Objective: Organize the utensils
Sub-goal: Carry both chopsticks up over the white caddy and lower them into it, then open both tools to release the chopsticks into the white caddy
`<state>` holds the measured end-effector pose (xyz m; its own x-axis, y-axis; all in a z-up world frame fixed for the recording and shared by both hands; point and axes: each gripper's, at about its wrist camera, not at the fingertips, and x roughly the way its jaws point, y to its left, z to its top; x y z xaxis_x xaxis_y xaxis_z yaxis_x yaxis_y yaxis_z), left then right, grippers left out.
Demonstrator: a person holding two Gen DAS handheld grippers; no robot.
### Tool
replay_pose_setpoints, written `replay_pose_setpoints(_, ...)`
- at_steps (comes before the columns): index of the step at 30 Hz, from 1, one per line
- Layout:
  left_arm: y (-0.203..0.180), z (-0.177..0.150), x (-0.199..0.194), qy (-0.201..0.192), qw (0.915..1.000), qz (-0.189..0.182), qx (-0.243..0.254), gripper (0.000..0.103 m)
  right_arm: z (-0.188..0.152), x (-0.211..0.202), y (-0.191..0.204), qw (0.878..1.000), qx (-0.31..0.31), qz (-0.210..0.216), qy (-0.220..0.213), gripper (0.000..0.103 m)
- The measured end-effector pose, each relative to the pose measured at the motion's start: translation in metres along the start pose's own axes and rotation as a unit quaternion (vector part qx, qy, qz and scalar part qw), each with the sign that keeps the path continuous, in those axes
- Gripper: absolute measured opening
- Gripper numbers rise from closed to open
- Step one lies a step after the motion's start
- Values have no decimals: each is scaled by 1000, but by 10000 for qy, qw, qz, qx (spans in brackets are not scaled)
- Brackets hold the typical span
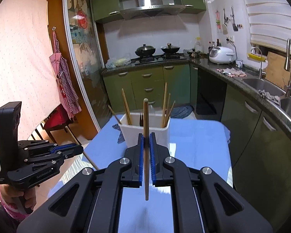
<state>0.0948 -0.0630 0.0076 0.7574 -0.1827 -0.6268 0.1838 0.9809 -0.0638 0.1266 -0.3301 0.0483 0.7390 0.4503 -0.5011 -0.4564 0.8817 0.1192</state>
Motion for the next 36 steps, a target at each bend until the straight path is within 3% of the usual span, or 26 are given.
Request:
replay_pose_setpoints(7, -1, 48, -15, -238, 9995, -115, 158, 6, 49, 8, -1, 9999, -23, 24, -103, 7)
replay_pose_setpoints(15, 4, 115, -36, -785, 9967, 28, 203, 6, 101, 24, -7, 9998, -50, -45, -161, 7)
replay_pose_setpoints(22, 9, 163, -19, -1055, 9942, 167, 97, 6, 122, 45, -23, 9999, -15, -51, -137, 7)
replay_pose_setpoints(27, 15, 175, 25, -804, 9963, 307, 26, 6, 126, 53, -35, 9999, 22, -43, -144, 7)
replay_pose_setpoints(36, 28, 144, 91, -176, 9989, 425, 5, 6, 152, 57, -43, 9990, 121, 14, -420, 7)
